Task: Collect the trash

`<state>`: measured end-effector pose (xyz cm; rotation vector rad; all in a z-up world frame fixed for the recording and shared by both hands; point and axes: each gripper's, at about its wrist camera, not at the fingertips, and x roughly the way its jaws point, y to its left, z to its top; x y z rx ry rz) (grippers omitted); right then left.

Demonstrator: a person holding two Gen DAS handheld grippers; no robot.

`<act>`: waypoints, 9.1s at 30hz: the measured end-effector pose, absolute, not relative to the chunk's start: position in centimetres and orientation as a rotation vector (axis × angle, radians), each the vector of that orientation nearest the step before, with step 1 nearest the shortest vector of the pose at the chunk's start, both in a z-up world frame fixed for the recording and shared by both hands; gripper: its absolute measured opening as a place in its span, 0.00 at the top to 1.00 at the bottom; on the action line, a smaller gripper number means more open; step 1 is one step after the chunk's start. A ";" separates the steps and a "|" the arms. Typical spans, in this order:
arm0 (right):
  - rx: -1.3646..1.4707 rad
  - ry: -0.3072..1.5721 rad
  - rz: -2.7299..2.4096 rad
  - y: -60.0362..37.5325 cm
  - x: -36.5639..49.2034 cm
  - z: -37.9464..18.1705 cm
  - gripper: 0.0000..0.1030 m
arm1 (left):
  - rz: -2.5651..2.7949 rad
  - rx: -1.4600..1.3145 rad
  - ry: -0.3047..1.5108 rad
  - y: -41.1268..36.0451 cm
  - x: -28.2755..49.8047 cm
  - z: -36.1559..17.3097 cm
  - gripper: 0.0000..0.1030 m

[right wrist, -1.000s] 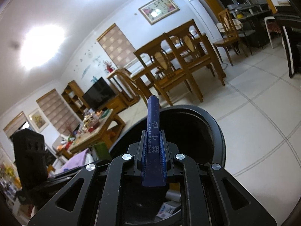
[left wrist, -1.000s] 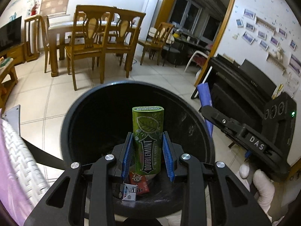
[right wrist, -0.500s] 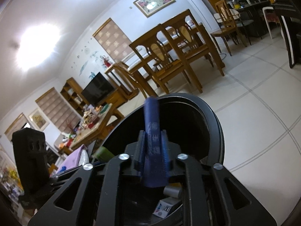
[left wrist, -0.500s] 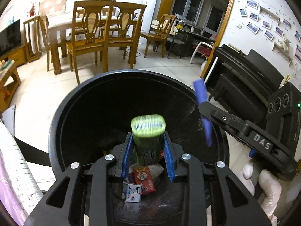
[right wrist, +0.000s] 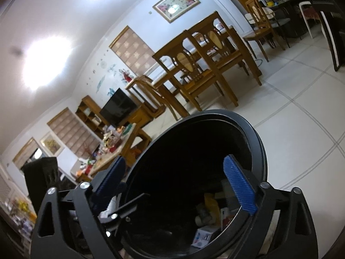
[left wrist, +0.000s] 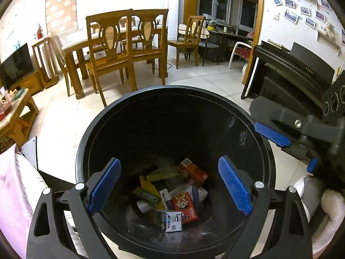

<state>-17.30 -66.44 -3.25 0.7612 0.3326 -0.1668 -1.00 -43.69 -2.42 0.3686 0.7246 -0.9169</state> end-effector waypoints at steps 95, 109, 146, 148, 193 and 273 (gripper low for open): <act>0.264 0.902 0.304 -17.5 19.2 -1.8 0.93 | -0.376 -0.151 0.800 0.7 12.7 -1.7 0.64; 0.402 0.476 0.251 -32.6 -1.4 5.3 0.93 | -0.575 -0.083 0.695 -4.6 10.2 -0.2 0.64; 0.486 0.115 -0.375 -69.1 -21.4 -0.1 0.93 | -1.060 0.179 0.579 -39.5 -1.3 0.9 0.64; 0.487 0.125 -0.375 -69.0 -20.7 -0.4 0.93 | -1.063 0.190 0.583 -39.8 -1.2 0.3 0.64; 0.512 0.230 -0.317 -67.2 -13.5 -3.6 0.55 | -1.077 0.254 0.562 -41.1 -1.9 -0.9 0.50; 0.213 0.180 0.123 -27.5 -4.6 5.2 0.05 | 0.031 -0.115 0.416 0.8 -0.4 3.6 0.05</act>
